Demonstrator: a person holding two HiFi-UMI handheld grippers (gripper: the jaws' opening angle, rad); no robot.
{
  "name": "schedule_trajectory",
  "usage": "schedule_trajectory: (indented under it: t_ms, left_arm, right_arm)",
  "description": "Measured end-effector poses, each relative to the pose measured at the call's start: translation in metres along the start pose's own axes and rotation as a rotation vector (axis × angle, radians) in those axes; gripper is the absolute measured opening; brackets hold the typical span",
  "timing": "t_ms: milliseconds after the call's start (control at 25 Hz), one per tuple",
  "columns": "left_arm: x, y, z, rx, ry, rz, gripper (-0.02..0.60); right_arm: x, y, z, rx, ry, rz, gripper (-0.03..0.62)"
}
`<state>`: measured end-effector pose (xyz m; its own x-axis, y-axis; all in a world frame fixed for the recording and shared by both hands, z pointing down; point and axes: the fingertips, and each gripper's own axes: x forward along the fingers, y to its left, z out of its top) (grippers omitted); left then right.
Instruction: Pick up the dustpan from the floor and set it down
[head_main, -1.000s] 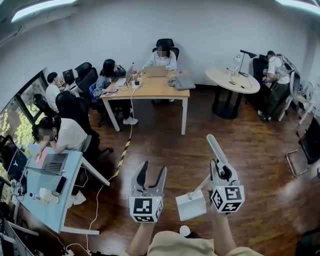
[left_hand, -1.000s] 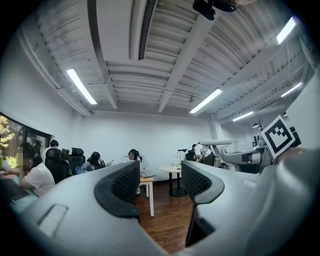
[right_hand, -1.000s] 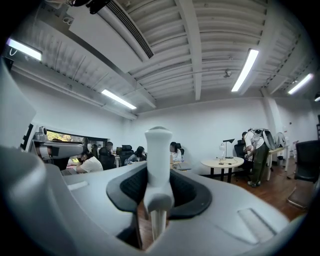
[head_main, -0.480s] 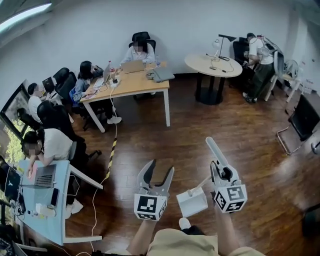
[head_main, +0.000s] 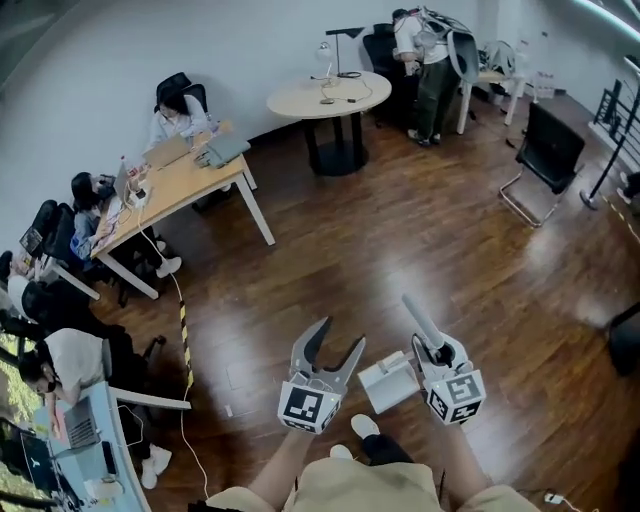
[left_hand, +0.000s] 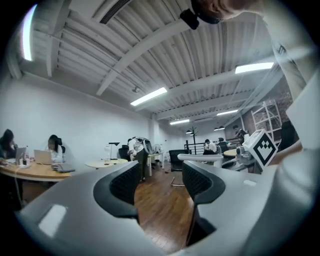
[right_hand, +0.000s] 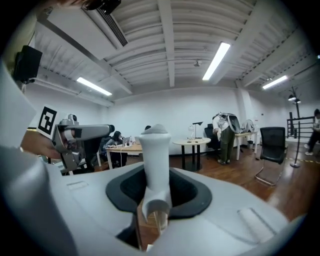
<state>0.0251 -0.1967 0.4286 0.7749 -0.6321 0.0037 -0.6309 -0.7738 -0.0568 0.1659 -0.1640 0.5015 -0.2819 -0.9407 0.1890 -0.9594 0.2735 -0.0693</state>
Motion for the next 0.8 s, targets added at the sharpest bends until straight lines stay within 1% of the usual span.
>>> schedule_trajectory:
  t_ms: [80, 160, 280, 360, 480, 560, 680, 800]
  left_arm:
    - [0.023, -0.028, -0.016, -0.032, 0.008, -0.082, 0.256]
    - [0.047, -0.058, -0.041, -0.044, 0.034, -0.167, 0.259]
    - [0.081, -0.103, -0.08, -0.027, 0.085, -0.281, 0.258]
    - [0.1, -0.13, -0.107, -0.017, 0.126, -0.341, 0.257]
    - [0.12, -0.162, -0.148, -0.016, 0.201, -0.404, 0.256]
    - [0.125, -0.178, -0.17, -0.028, 0.25, -0.436, 0.256]
    - [0.128, -0.197, -0.19, -0.036, 0.291, -0.471, 0.255]
    - [0.124, -0.21, -0.199, -0.044, 0.308, -0.498, 0.253]
  right_arm:
    - [-0.009, -0.023, -0.029, 0.015, 0.024, -0.021, 0.103]
    - [-0.02, -0.045, -0.059, 0.025, 0.044, -0.039, 0.106]
    - [-0.038, -0.075, -0.106, 0.033, 0.086, -0.068, 0.106]
    - [-0.048, -0.099, -0.133, 0.036, 0.123, -0.094, 0.106]
    - [-0.061, -0.132, -0.171, 0.05, 0.178, -0.127, 0.106]
    - [-0.07, -0.146, -0.197, 0.065, 0.215, -0.124, 0.106]
    - [-0.077, -0.162, -0.23, 0.079, 0.267, -0.106, 0.107]
    - [-0.08, -0.172, -0.256, 0.087, 0.313, -0.114, 0.109]
